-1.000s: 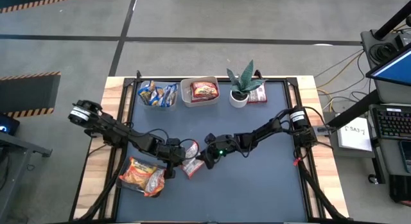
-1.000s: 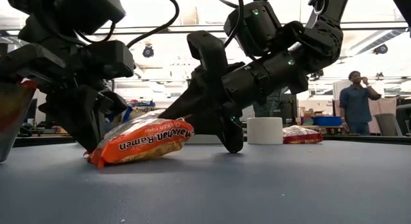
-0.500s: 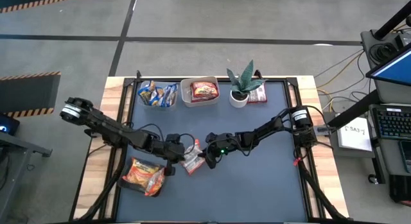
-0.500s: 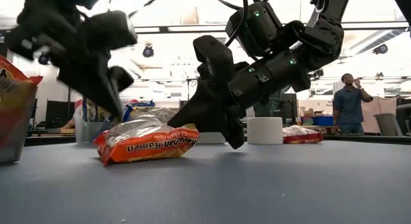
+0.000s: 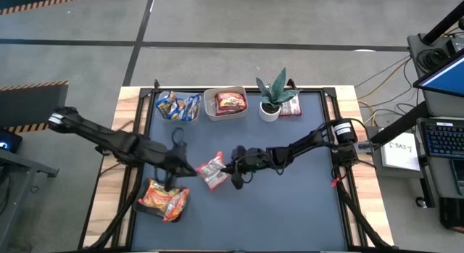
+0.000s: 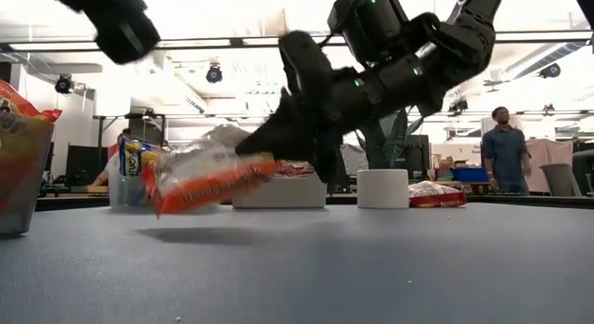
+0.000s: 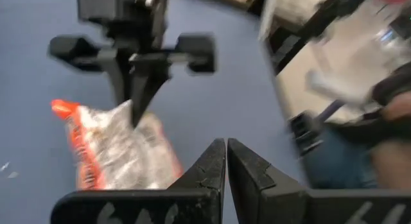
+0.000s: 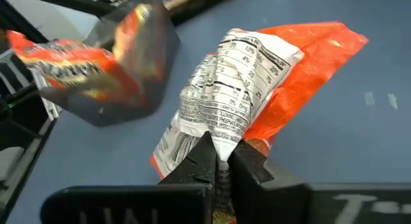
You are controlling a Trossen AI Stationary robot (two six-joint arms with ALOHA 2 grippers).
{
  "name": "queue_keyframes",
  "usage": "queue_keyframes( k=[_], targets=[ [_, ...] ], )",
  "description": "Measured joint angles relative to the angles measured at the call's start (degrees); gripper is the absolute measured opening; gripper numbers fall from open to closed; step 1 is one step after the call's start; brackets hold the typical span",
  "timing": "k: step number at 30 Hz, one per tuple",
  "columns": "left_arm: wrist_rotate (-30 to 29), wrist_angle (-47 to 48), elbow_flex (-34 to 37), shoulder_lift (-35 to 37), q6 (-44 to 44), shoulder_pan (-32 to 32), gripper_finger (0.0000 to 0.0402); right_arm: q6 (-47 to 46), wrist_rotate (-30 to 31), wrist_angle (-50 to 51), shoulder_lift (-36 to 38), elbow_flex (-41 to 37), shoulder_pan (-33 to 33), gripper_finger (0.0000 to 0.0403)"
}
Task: Sort Maruchan noodles
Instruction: Put the orange noodle pack into the black bin
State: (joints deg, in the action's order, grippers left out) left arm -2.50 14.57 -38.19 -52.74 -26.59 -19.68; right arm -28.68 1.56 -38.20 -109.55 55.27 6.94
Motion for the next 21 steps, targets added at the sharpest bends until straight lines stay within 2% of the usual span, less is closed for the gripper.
queue_keyframes(
  k=[4, 11, 16, 21],
  targets=[
    [-1.7, -0.7, -0.6, 7.0, -1.6, -1.9, 0.0, 4.4, 0.0, -0.2, 0.9, 2.5, -0.2, 0.001],
    [-11.2, -1.1, -2.9, 15.5, -0.5, -2.8, 0.0, 16.1, 0.1, 1.4, 0.8, 10.2, -0.5, 0.0009],
    [-17.4, -2.6, -5.3, 19.1, 4.7, -2.8, 0.0, 28.1, 0.1, 2.4, 0.7, 16.3, -0.5, 0.0009],
    [-18.1, -2.8, -7.6, 20.4, 8.0, -2.8, 0.0, 35.7, -0.5, 5.0, -2.2, 23.3, -0.6, 0.0009]
  ],
)
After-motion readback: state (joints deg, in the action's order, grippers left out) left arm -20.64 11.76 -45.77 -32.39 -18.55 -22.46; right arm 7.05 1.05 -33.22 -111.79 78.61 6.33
